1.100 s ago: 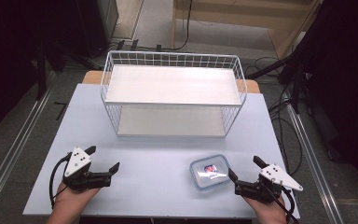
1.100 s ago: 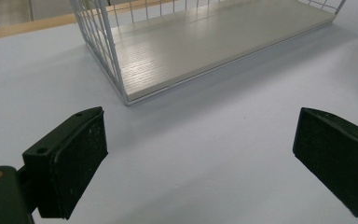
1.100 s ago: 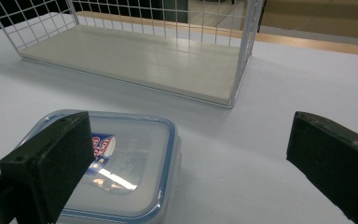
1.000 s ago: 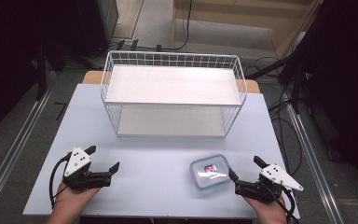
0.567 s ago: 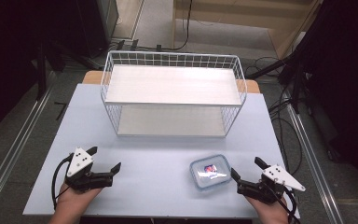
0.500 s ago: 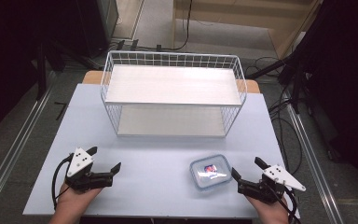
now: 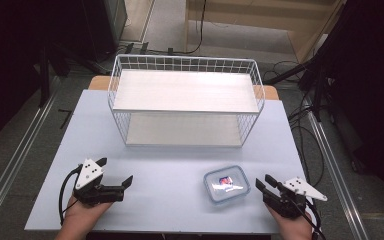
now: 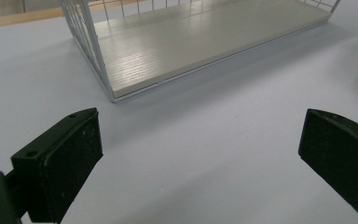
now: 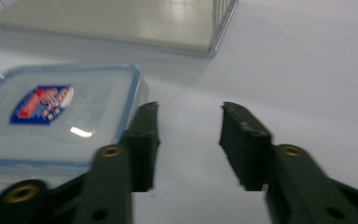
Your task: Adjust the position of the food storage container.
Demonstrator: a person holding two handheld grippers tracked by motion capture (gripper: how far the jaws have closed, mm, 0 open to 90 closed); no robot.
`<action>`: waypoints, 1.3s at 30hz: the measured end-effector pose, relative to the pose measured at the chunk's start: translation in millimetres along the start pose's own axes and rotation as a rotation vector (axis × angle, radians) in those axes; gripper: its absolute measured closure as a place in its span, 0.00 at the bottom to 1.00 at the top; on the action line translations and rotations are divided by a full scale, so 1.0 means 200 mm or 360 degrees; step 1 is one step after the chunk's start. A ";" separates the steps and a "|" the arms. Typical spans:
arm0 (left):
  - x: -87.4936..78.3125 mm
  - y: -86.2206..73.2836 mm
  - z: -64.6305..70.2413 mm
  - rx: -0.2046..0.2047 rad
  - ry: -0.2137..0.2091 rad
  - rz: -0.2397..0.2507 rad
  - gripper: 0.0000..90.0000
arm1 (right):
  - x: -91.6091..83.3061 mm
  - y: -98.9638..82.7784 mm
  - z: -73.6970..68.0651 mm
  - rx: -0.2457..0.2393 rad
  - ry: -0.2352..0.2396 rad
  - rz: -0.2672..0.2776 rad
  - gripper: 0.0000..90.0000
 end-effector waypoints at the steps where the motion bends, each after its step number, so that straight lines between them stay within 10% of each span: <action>1: 0.00 0.00 0.00 -0.0009 -0.0002 -0.0001 0.00 | 0.03 -0.02 -0.02 -0.0043 -0.0017 -0.0083 0.95; 39: -0.02 0.01 0.01 -0.0055 -0.0023 0.0006 0.00 | 0.11 -0.05 -0.28 -0.0251 0.0204 -0.0239 1.00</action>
Point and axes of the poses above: each handheld gripper's, and its own axes: x roughly forward along the jaws, y roughly out of its top, z roughly to its right, the point moved 2 cm from there along x, roughly forward along the jaws, and after that the axes turned 4 degrees about x, right-handed, at the moved point
